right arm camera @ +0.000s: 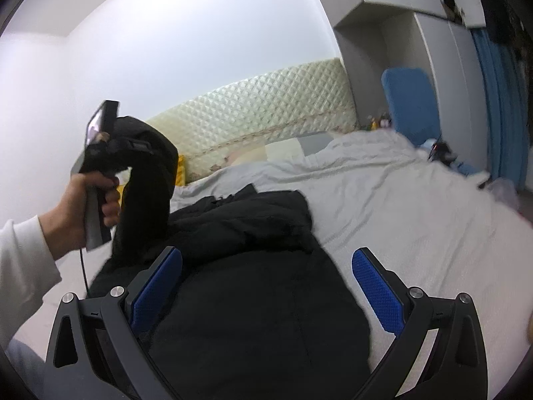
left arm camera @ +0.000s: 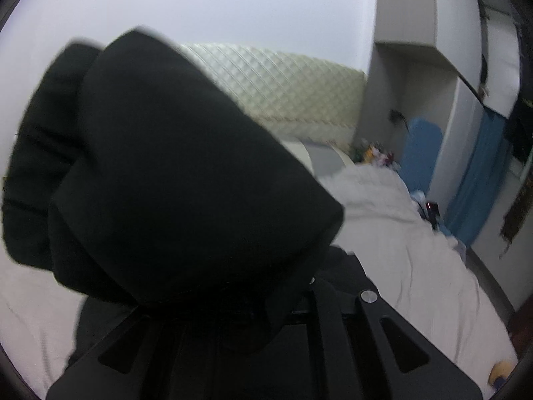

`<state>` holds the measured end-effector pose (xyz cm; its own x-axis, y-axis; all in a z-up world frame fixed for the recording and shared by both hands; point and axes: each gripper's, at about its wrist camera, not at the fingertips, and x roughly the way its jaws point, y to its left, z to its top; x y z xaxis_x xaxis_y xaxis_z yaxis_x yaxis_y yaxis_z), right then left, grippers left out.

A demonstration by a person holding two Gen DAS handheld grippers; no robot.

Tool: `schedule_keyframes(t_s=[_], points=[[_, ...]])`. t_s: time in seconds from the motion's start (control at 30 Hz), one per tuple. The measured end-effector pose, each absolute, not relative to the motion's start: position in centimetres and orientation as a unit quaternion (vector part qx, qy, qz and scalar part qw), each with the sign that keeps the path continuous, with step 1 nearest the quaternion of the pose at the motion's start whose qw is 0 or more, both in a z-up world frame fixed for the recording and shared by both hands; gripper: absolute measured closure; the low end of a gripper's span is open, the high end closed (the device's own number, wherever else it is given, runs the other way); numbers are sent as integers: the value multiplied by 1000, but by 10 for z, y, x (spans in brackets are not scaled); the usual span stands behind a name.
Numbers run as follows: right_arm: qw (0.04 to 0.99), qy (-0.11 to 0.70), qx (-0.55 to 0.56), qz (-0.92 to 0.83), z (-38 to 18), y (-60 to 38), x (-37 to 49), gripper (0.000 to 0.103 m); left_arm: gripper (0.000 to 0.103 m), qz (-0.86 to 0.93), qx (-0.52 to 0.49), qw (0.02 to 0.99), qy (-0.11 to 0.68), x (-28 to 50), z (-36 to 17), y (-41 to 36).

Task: Fold large clothes
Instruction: 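Fold the held sleeve across the jacket body and open the left gripper, then grasp the black jacket hem with both grippers side by side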

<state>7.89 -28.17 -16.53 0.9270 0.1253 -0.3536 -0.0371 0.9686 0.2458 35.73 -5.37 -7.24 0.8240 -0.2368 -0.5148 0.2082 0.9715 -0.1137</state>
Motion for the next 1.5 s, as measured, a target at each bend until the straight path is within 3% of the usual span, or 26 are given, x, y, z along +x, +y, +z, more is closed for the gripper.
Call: schedule_keyframes(t_s=[0.3, 0.4, 0.5, 0.57, 0.67, 0.8, 0.97, 1.07, 1.27, 1.5], points=[[972, 183, 143, 37, -172, -295, 86, 0, 94, -139, 20, 938, 317, 371, -137, -106], [970, 188, 149, 33, -175, -298, 90, 0, 89, -141, 29, 935, 325, 376, -154, -121], [970, 190, 150, 30, -177, -298, 92, 0, 77, -135, 40, 933, 330, 381, -167, -136], [970, 191, 150, 29, -178, -299, 94, 0, 53, -144, 37, 931, 333, 383, -173, -144], [969, 195, 149, 27, -179, -298, 97, 0, 37, -151, 54, 926, 342, 384, -182, -161], [969, 199, 145, 28, -182, -298, 103, 0, 34, -163, 76, 921, 346, 382, -187, -177], [969, 199, 141, 34, -182, -299, 108, 0, 33, -165, 49, 922, 346, 388, -176, -142], [969, 195, 144, 41, -181, -300, 112, 0, 25, -165, 16, 927, 337, 375, -159, -118], [972, 194, 113, 66, -170, -288, 128, 0, 24, -155, -43, 935, 316, 360, -114, -67], [971, 207, 62, 101, -151, -271, 172, 0, 23, -113, -24, 953, 280, 341, -83, -15]])
